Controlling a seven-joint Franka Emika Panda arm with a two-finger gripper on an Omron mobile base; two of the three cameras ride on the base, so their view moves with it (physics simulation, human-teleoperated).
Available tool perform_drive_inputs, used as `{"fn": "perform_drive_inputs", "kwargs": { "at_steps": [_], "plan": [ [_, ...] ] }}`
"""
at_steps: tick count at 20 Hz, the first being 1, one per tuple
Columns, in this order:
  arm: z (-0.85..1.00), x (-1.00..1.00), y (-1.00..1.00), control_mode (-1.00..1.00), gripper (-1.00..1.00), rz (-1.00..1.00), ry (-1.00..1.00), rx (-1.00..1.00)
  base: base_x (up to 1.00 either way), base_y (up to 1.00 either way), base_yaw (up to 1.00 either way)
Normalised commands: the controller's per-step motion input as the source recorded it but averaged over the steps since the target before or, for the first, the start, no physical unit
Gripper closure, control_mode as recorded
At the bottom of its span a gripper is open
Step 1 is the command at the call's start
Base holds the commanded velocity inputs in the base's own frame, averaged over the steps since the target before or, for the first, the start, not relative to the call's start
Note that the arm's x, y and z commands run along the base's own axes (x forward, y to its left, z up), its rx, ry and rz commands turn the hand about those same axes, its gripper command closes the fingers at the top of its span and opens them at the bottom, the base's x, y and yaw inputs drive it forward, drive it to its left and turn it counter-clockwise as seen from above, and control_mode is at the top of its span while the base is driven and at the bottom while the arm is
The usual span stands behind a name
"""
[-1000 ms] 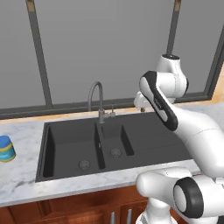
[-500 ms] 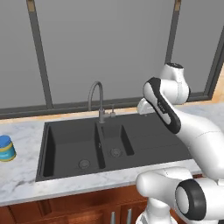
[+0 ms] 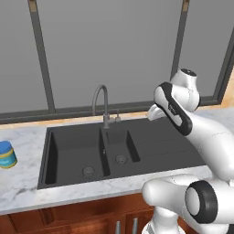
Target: Turn on the sink faucet. Then move the cucumber from the counter to the sink. Turn off the sink. Move the vegetable from the sink to the pot next to the stove. Finally move the pot to the rear left burner.
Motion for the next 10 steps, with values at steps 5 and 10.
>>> {"fn": "perform_drive_inputs", "kwargs": {
  "at_steps": [5,10],
  "plan": [
    [-0.16,0.47,0.09,-1.00,-1.00,0.02,-0.14,0.01,0.00,0.00,0.00],
    [-0.20,0.27,0.00,-1.00,-1.00,0.05,-0.22,0.05,0.00,0.00,0.00]
  ]
}}
